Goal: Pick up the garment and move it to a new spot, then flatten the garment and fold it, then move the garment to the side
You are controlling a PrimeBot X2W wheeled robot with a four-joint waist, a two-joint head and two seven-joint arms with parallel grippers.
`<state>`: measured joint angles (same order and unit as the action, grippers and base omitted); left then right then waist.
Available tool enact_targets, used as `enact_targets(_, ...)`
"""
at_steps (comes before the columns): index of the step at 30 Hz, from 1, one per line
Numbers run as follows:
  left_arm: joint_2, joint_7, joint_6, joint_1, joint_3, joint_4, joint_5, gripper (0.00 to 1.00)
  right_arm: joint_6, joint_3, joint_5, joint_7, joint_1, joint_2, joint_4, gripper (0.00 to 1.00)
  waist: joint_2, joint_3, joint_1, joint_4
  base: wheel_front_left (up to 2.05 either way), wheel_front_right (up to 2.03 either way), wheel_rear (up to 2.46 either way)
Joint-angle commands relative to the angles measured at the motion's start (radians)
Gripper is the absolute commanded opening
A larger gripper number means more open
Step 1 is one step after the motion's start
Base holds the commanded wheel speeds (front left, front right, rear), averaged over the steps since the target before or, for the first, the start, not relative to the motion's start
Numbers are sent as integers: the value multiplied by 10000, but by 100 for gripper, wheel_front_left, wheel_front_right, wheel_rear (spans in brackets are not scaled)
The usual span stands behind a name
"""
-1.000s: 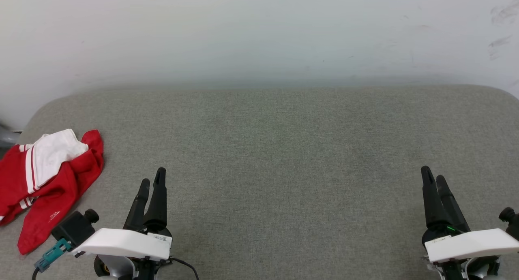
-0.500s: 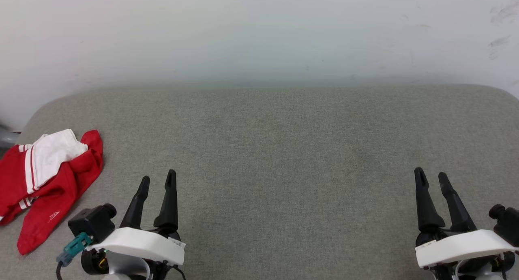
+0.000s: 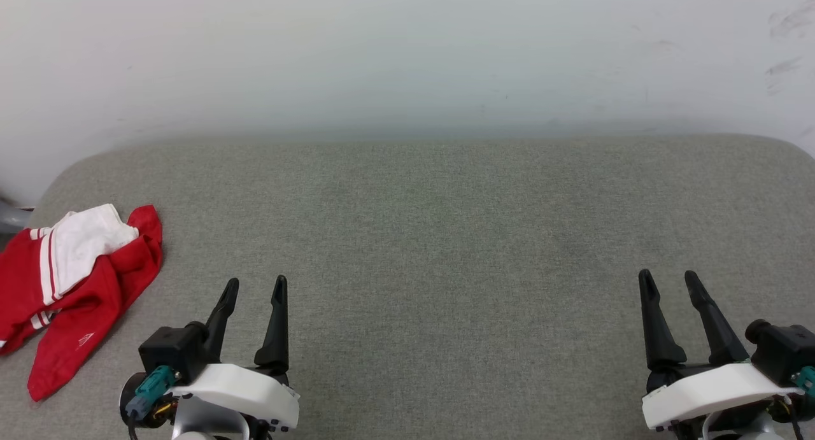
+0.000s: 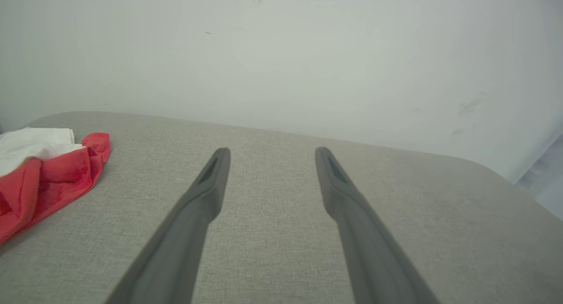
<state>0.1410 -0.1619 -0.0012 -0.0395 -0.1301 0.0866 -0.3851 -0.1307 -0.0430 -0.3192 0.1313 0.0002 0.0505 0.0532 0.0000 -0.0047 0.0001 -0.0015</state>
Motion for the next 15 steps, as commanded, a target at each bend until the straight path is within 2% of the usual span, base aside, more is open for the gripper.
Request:
enact_targets(1, 108, -98, 92, -73, -132, -85, 298, 100, 1, 12, 366, -32, 34, 2, -146, 100, 0, -1, -1, -5, 0, 0, 0)
enact_targets(10, 326, -309, 354, -96, -432, -15, 881, 100, 1, -21, 1110, -203, 133, 1, -266, 100, 0, -39, -1, -10, 0, 0, 0)
enact_targets(15, 279, -418, 242, -75, -408, 27, 992, 100, 1, -48, 1375, -217, 203, 0, -343, 100, 0, -58, -1, -10, 0, 0, 0)
